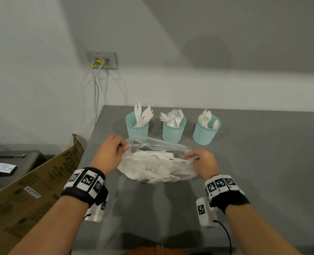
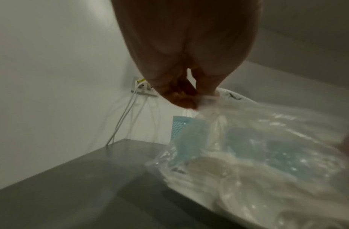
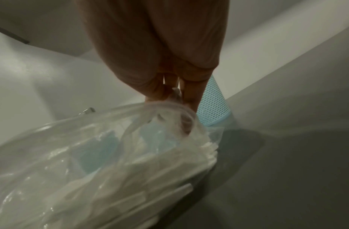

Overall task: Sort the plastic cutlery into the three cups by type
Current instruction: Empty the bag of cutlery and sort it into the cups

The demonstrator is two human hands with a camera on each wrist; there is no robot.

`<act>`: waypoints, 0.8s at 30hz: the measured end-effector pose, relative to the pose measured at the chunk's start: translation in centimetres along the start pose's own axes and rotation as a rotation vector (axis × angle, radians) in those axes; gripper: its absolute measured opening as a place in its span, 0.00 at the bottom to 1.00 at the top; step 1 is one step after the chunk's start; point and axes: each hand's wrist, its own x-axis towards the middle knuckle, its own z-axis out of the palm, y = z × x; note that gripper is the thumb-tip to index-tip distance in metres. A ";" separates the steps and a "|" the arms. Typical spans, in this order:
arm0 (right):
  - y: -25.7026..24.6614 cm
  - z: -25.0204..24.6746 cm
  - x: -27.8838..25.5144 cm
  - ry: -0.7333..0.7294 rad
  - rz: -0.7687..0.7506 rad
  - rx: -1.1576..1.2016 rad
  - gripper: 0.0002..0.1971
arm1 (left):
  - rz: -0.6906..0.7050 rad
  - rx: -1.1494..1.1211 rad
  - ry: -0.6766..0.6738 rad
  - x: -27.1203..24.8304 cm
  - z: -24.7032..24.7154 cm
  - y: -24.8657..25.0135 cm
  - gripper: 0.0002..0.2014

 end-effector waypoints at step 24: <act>-0.9 0.1 -1.4 -0.060 -0.015 -0.246 0.22 | -0.299 0.457 -0.102 -0.7 3.7 0.9 0.15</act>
